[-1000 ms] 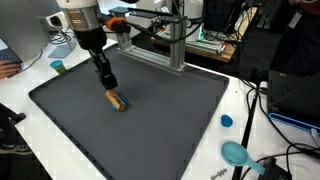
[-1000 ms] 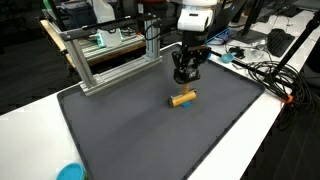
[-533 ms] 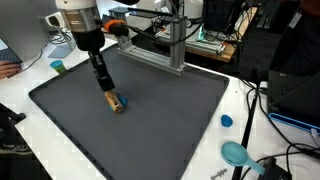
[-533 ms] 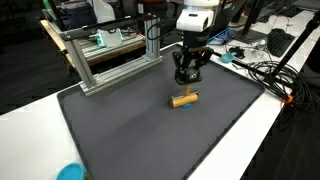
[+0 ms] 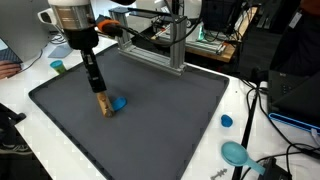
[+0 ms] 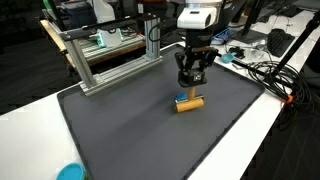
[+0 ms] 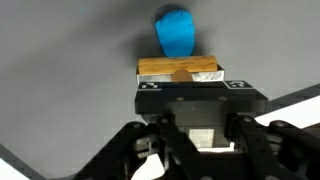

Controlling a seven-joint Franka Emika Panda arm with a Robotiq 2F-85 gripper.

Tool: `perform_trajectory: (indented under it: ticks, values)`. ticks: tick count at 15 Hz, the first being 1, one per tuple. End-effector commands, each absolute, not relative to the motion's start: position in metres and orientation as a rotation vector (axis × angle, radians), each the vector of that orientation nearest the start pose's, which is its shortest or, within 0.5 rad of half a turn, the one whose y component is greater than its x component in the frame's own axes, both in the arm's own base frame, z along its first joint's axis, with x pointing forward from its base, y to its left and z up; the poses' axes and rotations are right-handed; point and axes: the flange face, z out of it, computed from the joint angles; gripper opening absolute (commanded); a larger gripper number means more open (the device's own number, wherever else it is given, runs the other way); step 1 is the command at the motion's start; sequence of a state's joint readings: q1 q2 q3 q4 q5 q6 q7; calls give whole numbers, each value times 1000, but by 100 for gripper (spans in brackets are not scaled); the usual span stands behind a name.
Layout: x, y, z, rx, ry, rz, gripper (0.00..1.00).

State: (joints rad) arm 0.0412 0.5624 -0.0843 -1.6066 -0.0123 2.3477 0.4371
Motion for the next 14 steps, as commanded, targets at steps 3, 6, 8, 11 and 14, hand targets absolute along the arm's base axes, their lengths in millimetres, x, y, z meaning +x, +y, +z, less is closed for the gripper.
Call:
perform_trajectory:
  ticks: [3,6,8,11,14]
  values:
    - [698,-14,367,-3097,505,-384,22]
    - [701,-16,352,-3143,453,-336,22]
    - [699,-19,335,-3154,427,-240,22]
    - [690,-18,305,-3162,357,-44,22]
    - [681,-16,307,-3136,266,71,22]
